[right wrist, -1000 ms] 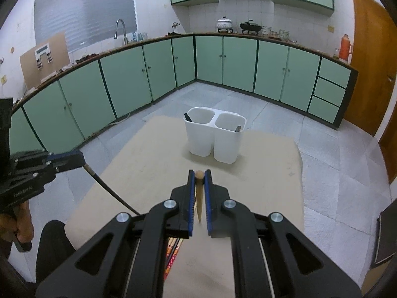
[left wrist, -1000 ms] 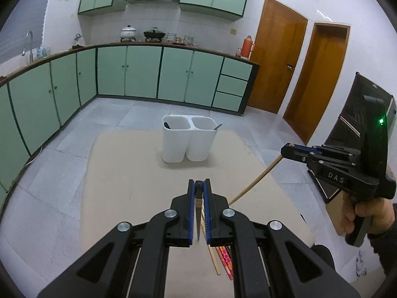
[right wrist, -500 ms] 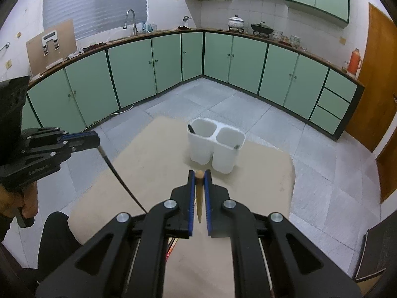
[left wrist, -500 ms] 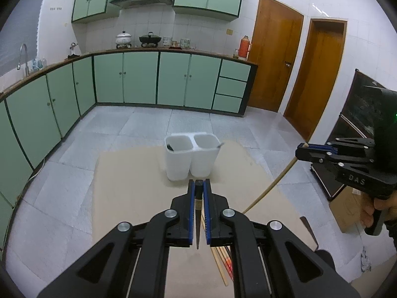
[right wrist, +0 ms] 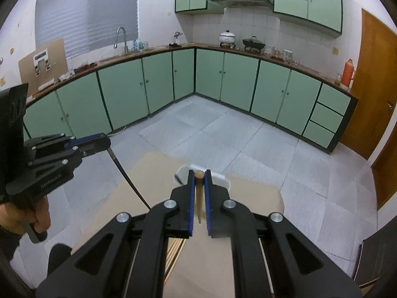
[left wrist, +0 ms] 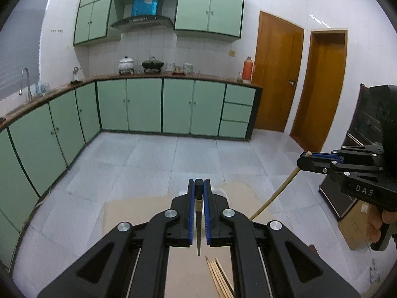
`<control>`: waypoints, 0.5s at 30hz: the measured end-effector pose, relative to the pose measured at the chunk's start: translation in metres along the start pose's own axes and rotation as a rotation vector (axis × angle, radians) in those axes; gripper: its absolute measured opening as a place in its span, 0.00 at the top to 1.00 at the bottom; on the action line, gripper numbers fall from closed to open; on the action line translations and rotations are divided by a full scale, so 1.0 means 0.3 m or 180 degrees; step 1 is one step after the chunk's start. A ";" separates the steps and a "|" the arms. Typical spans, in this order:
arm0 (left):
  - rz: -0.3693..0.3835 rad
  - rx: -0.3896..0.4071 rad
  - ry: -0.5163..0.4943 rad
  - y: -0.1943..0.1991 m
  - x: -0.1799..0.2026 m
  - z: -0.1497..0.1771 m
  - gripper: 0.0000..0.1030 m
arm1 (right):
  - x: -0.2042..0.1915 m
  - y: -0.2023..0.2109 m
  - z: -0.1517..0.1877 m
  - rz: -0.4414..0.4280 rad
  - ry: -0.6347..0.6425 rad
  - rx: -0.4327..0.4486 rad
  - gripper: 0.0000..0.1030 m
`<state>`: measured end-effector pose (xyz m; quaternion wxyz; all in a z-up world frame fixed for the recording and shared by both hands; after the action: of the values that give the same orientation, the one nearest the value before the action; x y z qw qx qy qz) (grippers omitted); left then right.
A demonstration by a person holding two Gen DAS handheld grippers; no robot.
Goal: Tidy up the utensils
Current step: 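Carry both chopsticks upright and lower them into the white holder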
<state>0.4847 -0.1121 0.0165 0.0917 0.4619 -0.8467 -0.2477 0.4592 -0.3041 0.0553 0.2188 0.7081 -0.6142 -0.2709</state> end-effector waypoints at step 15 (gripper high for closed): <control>-0.0241 0.0330 0.0042 -0.302 -0.080 -0.197 0.94 | 0.134 -0.347 -0.190 0.0160 -0.0326 -0.0041 0.94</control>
<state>0.5874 -0.1527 0.0234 0.0638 0.4993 -0.8397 -0.2038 0.5787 -0.3296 0.0269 0.1984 0.6763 -0.6404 -0.3052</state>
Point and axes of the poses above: each gripper's, at about its wrist camera, not at the fingertips, and y roughly against the way its jaws point, x to its right, z to its underside, the point moved 1 cm from there along -y, roughly the way its jaws point, and after that the axes turned 11 degrees about -y, right-handed, at the moved point
